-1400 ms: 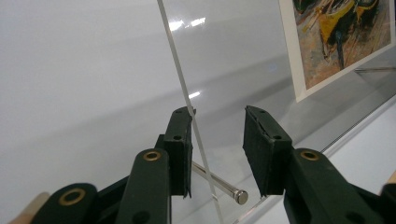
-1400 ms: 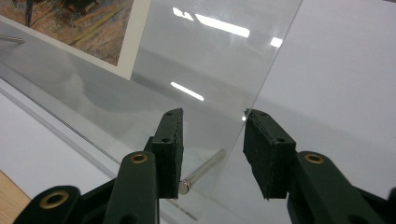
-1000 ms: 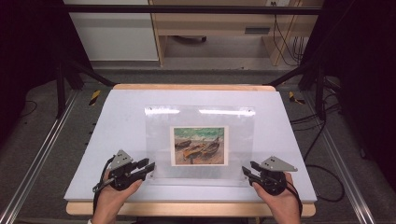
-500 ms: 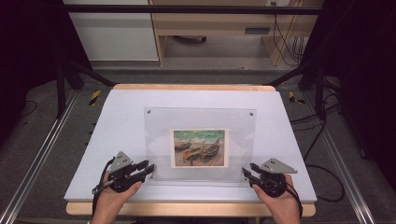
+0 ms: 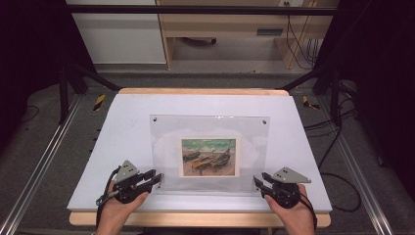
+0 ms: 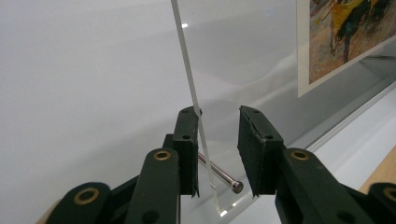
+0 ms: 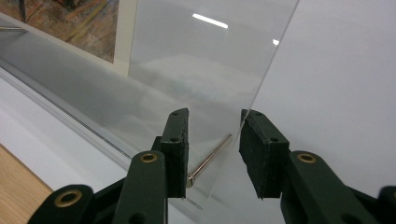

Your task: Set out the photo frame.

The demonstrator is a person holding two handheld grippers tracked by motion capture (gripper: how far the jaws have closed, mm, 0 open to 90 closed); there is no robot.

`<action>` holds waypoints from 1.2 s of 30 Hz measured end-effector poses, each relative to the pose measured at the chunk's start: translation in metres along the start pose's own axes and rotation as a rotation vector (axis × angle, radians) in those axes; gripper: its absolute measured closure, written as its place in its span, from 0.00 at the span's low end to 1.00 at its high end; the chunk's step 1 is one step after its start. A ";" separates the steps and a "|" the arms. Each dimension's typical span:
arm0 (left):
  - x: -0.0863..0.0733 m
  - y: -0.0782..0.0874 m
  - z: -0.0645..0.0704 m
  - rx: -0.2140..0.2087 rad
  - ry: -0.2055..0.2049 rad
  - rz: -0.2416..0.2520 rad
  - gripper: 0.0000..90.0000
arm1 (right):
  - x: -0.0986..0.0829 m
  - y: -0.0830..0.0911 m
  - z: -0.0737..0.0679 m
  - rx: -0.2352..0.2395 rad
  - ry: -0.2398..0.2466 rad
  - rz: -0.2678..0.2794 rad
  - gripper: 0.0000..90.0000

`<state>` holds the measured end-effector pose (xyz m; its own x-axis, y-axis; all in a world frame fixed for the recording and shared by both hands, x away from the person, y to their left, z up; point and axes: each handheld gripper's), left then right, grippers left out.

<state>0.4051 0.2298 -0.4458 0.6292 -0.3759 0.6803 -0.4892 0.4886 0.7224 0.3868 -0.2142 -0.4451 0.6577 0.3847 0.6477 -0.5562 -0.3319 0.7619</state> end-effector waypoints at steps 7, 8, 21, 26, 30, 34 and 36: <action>-0.001 0.001 0.001 0.001 -0.003 -0.003 0.76 | -0.001 0.001 -0.001 0.000 -0.002 -0.002 0.71; -0.002 0.001 0.001 0.002 -0.003 -0.002 0.76 | -0.001 0.001 -0.001 0.000 0.001 -0.003 0.72; -0.005 0.002 0.003 0.006 -0.006 -0.007 0.77 | -0.004 0.002 -0.002 -0.003 0.002 -0.011 0.73; -0.007 0.002 0.004 0.005 -0.010 -0.012 0.77 | -0.006 0.003 -0.004 -0.001 -0.002 -0.015 0.73; -0.008 0.002 0.005 0.004 -0.007 -0.012 0.77 | -0.007 0.003 -0.004 -0.004 0.010 -0.020 0.74; -0.009 0.003 0.006 0.006 -0.012 -0.020 0.77 | -0.008 0.004 -0.005 -0.002 0.009 -0.022 0.74; -0.009 0.003 0.007 0.007 -0.014 -0.023 0.77 | -0.009 0.004 -0.005 0.000 0.005 -0.024 0.74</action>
<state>0.3937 0.2297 -0.4492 0.6316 -0.3977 0.6655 -0.4795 0.4741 0.7384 0.3763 -0.2147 -0.4478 0.6684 0.3970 0.6289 -0.5401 -0.3223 0.7775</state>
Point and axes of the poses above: each handheld gripper's, and its own axes: y roughly backward along the jaws, x roughly out of its top, z roughly to its right, and after that the axes turned 15 degrees about -z, right-handed
